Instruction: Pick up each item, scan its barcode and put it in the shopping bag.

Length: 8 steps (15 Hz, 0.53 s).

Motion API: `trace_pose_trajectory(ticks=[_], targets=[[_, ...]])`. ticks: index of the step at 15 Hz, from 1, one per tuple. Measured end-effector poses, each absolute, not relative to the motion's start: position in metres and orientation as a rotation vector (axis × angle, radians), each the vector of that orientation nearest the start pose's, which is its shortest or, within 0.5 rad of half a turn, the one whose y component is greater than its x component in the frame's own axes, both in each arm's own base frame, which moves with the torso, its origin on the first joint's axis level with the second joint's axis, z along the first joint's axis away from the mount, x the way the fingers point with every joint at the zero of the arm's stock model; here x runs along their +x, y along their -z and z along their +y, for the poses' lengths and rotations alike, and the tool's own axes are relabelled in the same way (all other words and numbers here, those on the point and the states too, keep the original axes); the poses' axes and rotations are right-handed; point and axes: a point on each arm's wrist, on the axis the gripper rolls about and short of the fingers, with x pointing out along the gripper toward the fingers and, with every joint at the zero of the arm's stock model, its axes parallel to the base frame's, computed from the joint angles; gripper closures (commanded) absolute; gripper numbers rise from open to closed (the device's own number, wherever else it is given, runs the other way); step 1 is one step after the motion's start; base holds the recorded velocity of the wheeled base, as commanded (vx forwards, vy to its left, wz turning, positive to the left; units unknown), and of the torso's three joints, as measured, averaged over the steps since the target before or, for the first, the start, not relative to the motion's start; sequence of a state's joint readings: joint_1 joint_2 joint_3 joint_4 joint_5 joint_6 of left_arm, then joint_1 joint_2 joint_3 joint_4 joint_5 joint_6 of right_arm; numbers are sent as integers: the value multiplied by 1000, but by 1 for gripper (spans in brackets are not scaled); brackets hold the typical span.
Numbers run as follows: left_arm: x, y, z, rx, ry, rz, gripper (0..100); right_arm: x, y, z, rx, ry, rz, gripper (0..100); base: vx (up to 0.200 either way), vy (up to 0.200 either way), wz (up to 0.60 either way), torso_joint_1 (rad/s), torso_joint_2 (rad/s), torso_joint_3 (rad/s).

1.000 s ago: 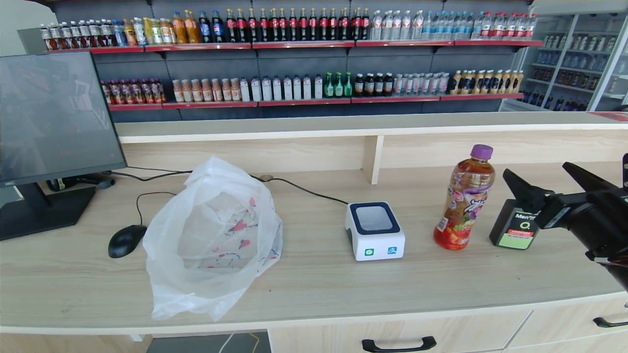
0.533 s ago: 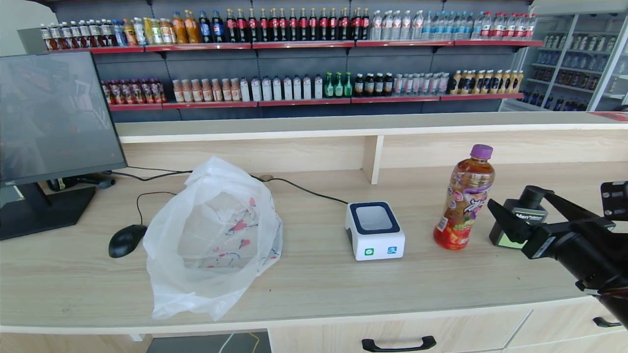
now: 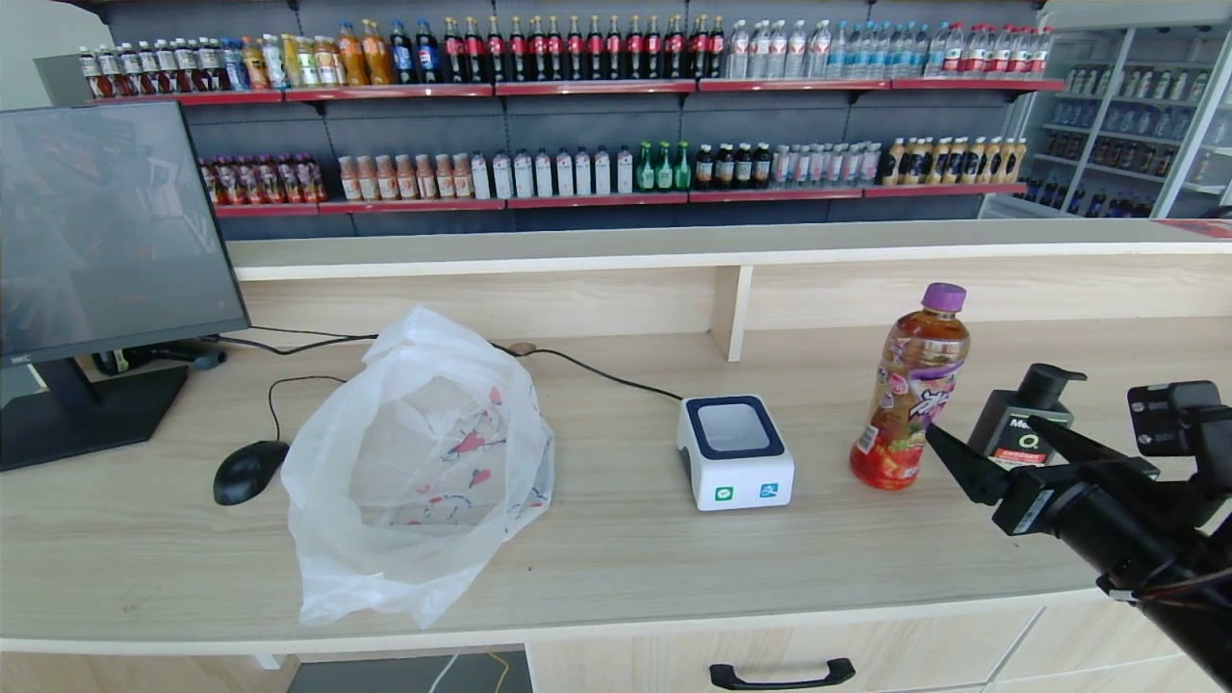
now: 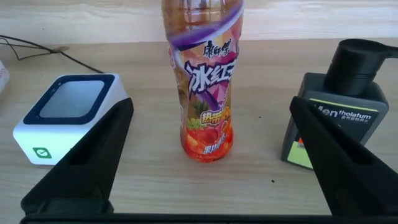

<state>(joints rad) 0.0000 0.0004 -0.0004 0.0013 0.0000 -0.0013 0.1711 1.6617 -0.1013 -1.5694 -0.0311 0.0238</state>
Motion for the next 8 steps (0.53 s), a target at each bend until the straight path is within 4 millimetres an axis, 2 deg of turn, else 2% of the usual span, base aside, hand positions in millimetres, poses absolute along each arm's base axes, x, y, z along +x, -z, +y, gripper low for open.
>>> trace_pose_trajectory(ticks=[8], targets=[[-23, -75, 0, -1, 0, 2, 100, 225, -111, 47, 28, -178, 50, 0, 0, 0, 0, 0, 0, 0]])
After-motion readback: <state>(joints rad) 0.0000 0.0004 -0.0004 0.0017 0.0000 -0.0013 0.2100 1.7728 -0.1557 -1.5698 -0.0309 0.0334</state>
